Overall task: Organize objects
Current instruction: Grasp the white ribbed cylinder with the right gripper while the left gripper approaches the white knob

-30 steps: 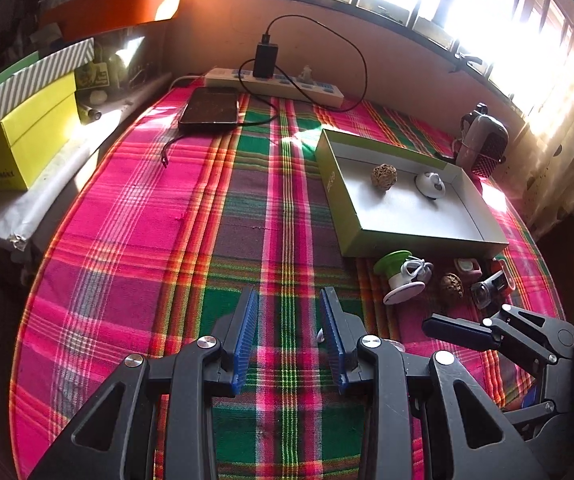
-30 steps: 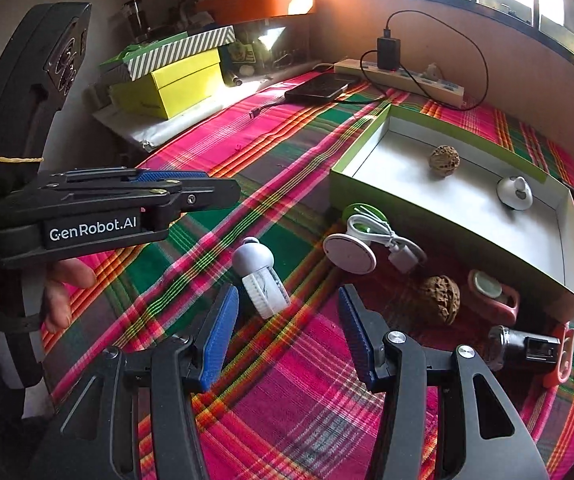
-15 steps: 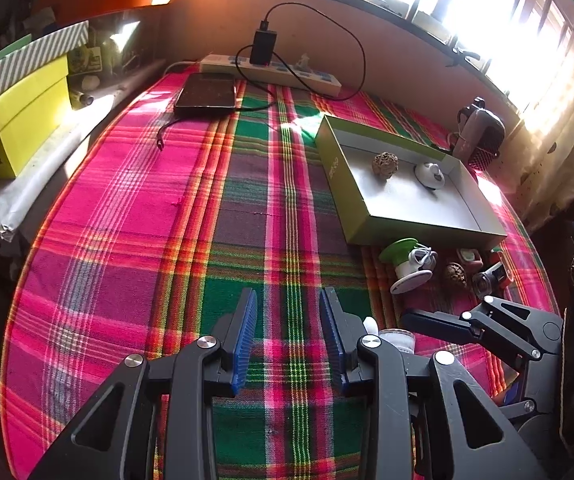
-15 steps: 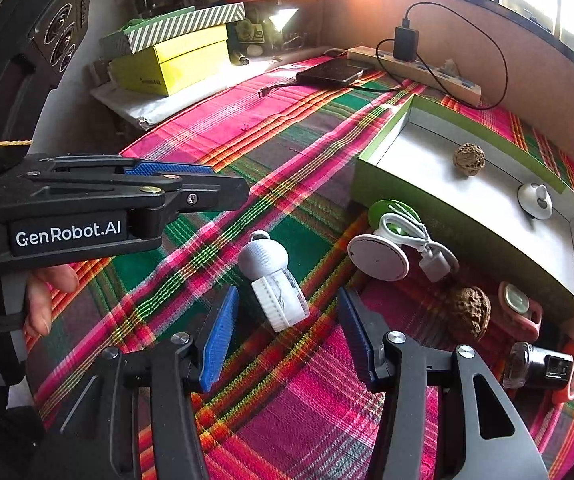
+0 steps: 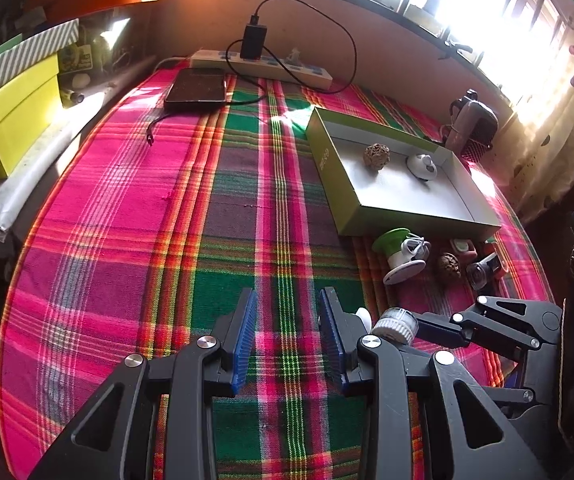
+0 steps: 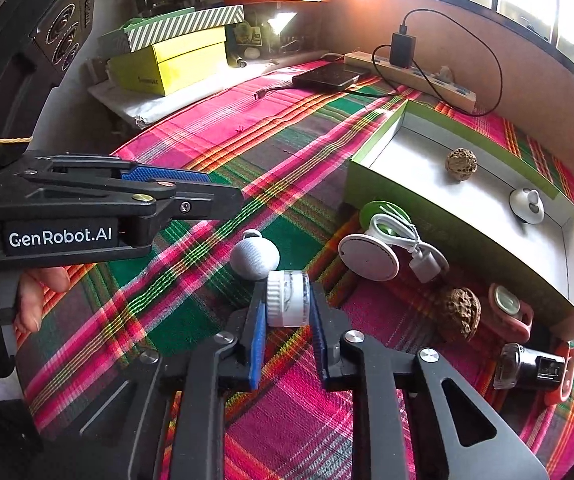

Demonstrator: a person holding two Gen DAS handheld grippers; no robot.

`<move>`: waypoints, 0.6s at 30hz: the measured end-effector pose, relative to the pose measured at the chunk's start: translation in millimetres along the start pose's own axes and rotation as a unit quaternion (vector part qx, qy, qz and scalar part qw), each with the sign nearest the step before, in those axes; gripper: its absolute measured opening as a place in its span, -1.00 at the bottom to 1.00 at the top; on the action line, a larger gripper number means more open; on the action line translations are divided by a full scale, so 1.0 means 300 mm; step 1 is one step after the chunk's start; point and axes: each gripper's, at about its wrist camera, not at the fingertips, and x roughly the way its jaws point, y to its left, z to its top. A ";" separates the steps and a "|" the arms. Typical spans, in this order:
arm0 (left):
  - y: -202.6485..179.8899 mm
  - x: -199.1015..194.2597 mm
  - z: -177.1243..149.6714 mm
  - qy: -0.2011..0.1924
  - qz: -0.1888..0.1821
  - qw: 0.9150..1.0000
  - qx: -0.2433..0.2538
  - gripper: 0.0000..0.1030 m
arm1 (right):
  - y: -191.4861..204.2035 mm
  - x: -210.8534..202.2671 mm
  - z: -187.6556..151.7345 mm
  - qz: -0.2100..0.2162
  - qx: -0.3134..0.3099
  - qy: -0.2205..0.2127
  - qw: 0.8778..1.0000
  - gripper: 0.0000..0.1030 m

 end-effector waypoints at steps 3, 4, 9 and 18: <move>-0.012 0.001 -0.005 0.002 -0.004 1.000 0.005 -0.41 | -0.001 -0.005 -0.006 0.000 0.001 -0.001 1.000 -0.61; -0.016 0.000 -0.006 0.002 -0.006 1.000 0.007 -0.41 | -0.003 -0.007 -0.008 -0.001 0.002 -0.002 1.000 -0.61; -0.037 0.003 -0.017 0.005 -0.014 1.000 0.015 -0.41 | -0.031 -0.024 -0.020 -0.011 0.016 -0.008 1.000 -0.61; -0.092 0.016 -0.032 0.009 -0.024 0.999 0.040 -0.34 | -0.097 -0.061 -0.051 -0.026 0.046 -0.018 0.998 -0.61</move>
